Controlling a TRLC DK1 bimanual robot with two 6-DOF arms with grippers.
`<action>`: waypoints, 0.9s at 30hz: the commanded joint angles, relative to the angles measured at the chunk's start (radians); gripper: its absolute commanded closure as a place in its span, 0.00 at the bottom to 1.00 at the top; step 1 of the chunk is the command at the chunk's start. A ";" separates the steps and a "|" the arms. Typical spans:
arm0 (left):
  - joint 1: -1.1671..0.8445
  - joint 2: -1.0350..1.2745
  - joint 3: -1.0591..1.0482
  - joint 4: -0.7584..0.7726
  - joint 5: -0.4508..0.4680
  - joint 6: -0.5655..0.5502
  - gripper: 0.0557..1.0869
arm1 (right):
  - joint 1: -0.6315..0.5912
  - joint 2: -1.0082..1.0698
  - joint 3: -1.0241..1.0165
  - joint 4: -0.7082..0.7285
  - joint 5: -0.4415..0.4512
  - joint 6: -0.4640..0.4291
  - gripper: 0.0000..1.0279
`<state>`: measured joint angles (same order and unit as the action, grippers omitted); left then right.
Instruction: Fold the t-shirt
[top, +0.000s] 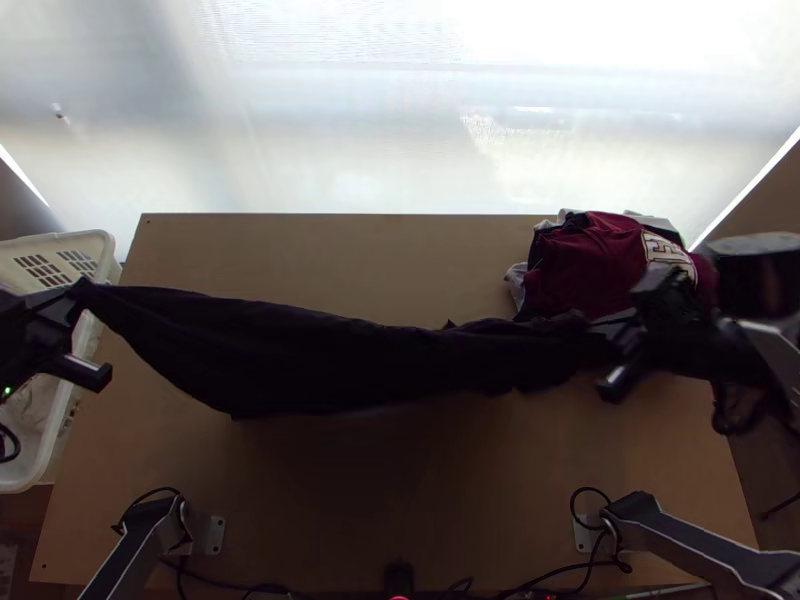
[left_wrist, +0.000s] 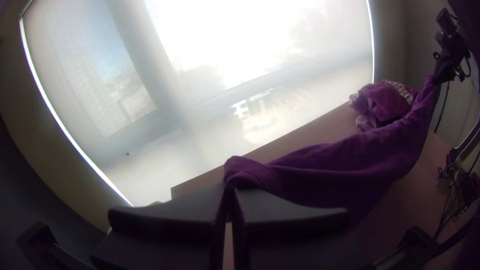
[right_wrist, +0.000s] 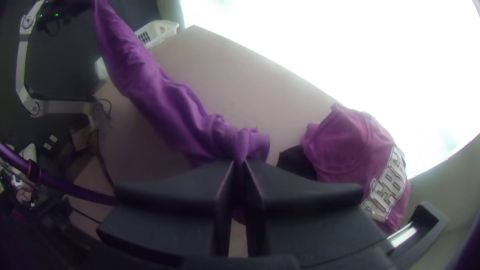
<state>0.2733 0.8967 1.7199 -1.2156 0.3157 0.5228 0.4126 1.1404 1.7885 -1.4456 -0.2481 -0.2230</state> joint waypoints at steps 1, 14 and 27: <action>-0.009 -0.058 0.064 -0.087 0.014 -0.092 0.96 | -0.017 -0.148 0.023 -0.012 -0.003 0.063 0.97; 0.049 -0.177 0.184 -0.185 -0.043 -0.149 0.96 | -0.080 -0.334 0.043 -0.029 -0.008 0.123 0.97; 0.199 -0.306 0.224 -0.211 -0.041 -0.205 0.96 | -0.155 -0.418 0.141 -0.032 -0.014 0.175 0.97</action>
<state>0.4282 0.6647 1.9400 -1.4017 0.2806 0.3309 0.2844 0.8059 1.9511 -1.4754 -0.2619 -0.0708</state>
